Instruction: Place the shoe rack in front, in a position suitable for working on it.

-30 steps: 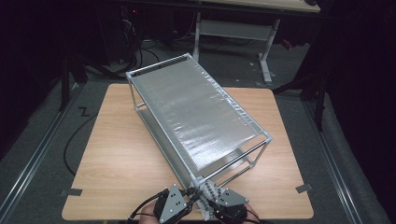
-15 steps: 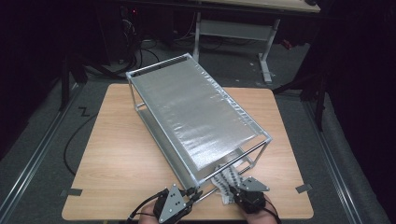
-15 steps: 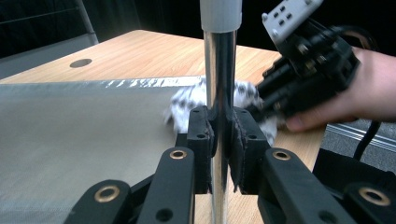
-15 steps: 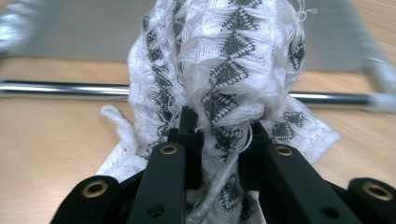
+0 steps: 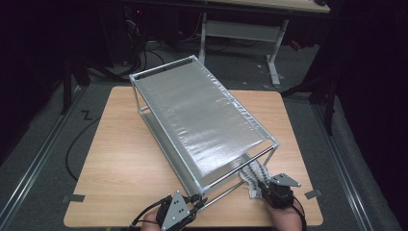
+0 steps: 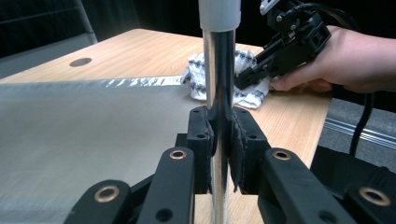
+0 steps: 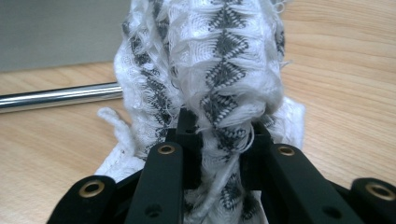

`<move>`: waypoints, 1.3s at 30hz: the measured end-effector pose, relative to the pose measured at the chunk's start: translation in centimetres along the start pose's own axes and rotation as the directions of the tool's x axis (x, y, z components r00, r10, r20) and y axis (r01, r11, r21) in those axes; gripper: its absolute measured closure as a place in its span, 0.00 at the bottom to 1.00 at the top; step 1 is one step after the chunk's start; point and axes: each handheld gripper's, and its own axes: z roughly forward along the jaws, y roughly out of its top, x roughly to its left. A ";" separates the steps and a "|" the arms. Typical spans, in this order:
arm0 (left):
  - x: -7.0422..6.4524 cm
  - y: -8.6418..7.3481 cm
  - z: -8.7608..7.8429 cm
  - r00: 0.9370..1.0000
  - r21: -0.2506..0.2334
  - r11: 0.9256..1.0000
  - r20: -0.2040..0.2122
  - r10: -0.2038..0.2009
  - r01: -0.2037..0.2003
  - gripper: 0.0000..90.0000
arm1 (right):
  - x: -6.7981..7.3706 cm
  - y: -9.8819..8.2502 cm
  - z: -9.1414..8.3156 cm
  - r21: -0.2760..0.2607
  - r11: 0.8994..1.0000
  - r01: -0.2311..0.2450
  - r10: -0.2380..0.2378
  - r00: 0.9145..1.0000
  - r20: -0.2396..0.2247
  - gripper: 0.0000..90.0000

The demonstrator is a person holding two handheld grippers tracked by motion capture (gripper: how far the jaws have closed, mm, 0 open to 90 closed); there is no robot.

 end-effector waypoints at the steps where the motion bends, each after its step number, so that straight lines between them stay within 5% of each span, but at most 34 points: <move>1: 0.0 0.0 0.0 1.000 0.001 1.000 0.003 -0.002 0.002 0.88 | 0.0 0.0 0.0 -0.002 1.000 0.004 -0.004 1.000 -0.001 0.83; 20: 0.1 0.0 0.0 1.000 0.003 1.000 0.010 0.001 -0.001 0.88 | 0.3 -0.2 0.1 -0.017 0.999 0.039 -0.039 0.999 0.009 0.84; 28: 0.1 0.1 0.0 1.000 0.009 1.000 0.007 0.001 -0.001 0.88 | 1.4 -0.1 -0.1 -0.005 0.998 0.068 -0.068 0.997 -0.041 0.82; 34: 0.2 0.1 0.1 1.000 0.009 1.000 0.018 -0.013 0.013 0.88 | 3.5 -0.1 -0.2 -0.015 0.992 0.122 -0.123 0.987 -0.105 0.82; 39: 0.3 0.1 0.1 0.999 0.010 1.000 0.024 -0.022 0.021 0.89 | 6.1 0.0 -0.3 -0.025 0.983 0.181 -0.183 0.968 -0.170 0.82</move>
